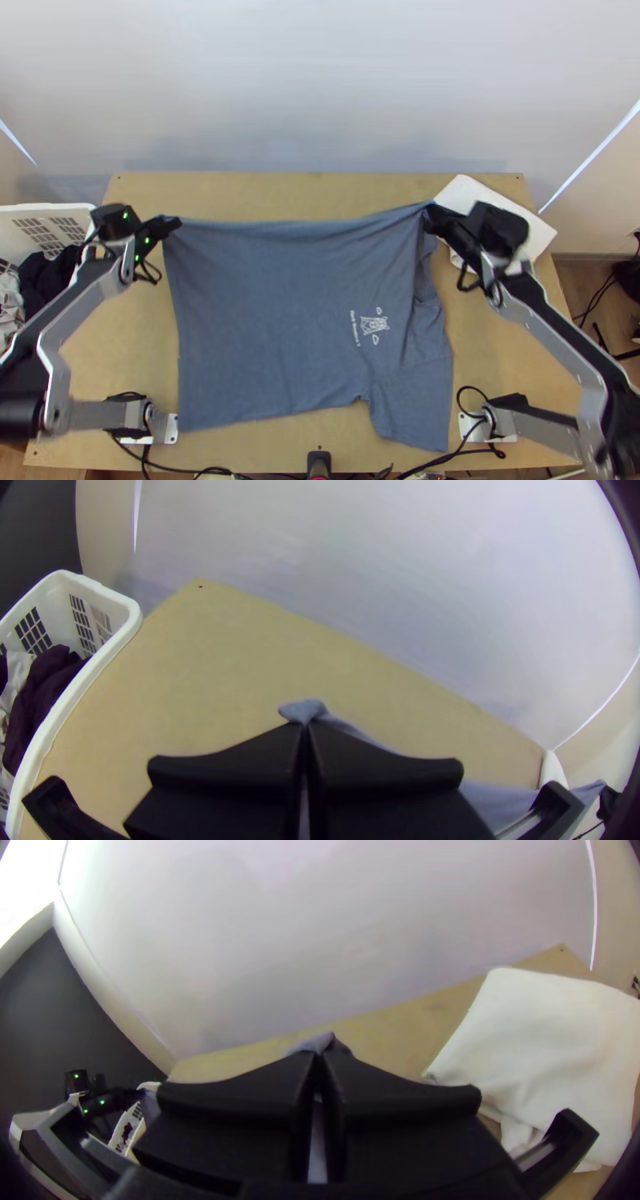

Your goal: Fold the t-shirt

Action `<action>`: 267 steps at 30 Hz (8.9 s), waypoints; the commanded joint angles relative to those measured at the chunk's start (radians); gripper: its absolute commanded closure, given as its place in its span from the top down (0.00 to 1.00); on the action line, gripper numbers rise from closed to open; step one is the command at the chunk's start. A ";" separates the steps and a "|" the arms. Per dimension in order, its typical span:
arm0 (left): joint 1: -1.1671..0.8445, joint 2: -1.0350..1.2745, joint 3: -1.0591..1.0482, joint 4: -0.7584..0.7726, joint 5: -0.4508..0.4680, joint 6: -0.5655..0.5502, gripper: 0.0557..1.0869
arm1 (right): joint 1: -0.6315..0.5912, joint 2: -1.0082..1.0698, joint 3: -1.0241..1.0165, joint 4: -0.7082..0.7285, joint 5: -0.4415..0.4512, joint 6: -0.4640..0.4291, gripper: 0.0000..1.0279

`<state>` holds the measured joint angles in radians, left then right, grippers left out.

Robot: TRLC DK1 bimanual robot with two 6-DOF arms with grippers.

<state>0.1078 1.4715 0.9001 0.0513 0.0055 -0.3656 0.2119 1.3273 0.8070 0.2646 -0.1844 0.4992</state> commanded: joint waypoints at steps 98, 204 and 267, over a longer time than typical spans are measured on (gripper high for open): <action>-0.010 -0.484 -0.139 -0.653 0.125 0.105 0.96 | 0.003 -0.140 -0.256 -0.946 -0.115 0.202 0.47; 0.165 -0.203 0.164 -0.872 0.398 0.218 0.03 | -0.017 -0.389 -0.068 -0.605 -0.001 0.183 0.03; 0.317 -1.110 -0.345 -0.401 0.223 -0.047 0.03 | 0.092 -0.778 -0.275 -0.433 -0.027 0.171 0.03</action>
<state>0.4301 0.4530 0.8600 -0.3954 0.2169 -0.4335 0.2764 0.5953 0.9279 -0.2680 -0.2134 0.6727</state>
